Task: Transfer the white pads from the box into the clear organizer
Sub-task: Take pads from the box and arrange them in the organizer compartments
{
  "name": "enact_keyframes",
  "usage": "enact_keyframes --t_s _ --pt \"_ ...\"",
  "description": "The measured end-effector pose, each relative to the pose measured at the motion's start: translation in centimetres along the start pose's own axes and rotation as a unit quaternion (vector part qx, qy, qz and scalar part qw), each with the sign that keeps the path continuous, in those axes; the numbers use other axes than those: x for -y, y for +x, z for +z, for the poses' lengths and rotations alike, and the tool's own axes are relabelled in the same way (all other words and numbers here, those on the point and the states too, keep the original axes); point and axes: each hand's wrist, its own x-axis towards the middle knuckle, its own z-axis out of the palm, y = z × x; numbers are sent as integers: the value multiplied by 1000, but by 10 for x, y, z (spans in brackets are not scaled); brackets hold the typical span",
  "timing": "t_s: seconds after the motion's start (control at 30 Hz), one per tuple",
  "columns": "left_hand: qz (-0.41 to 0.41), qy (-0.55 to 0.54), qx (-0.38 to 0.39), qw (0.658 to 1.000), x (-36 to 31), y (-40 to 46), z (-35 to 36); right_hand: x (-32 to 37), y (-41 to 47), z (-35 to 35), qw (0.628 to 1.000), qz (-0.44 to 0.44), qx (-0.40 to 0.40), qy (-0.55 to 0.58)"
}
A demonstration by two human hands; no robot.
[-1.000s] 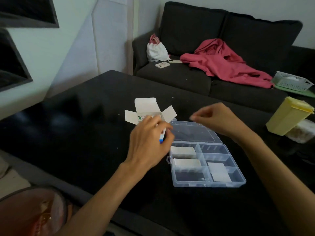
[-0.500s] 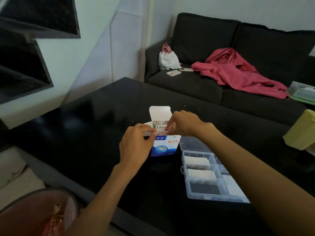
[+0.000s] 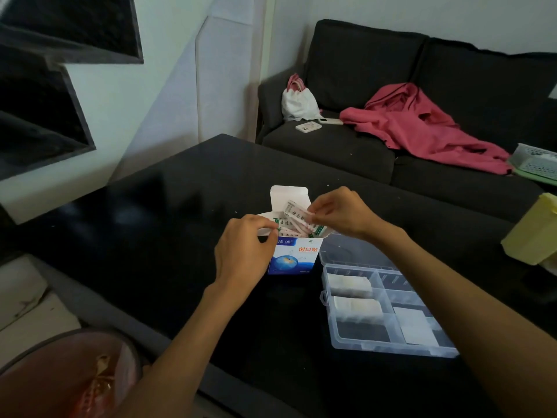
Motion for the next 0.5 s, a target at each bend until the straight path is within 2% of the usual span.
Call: enact_keyframes --t_s 0.17,0.27,0.37,0.43,0.5 --pt "-10 3 6 1000 -1 0 3 3 8 5 992 17 92 -86" --pt "-18 2 8 1000 -1 1 4 9 20 15 980 32 94 -171" --pt "-28 0 7 1000 0 3 4 14 24 23 967 3 83 -240" --pt "-26 1 7 1000 1 3 4 14 24 22 970 -8 75 -233" --pt "-14 -12 4 1000 2 3 3 13 22 15 981 -3 70 -181"
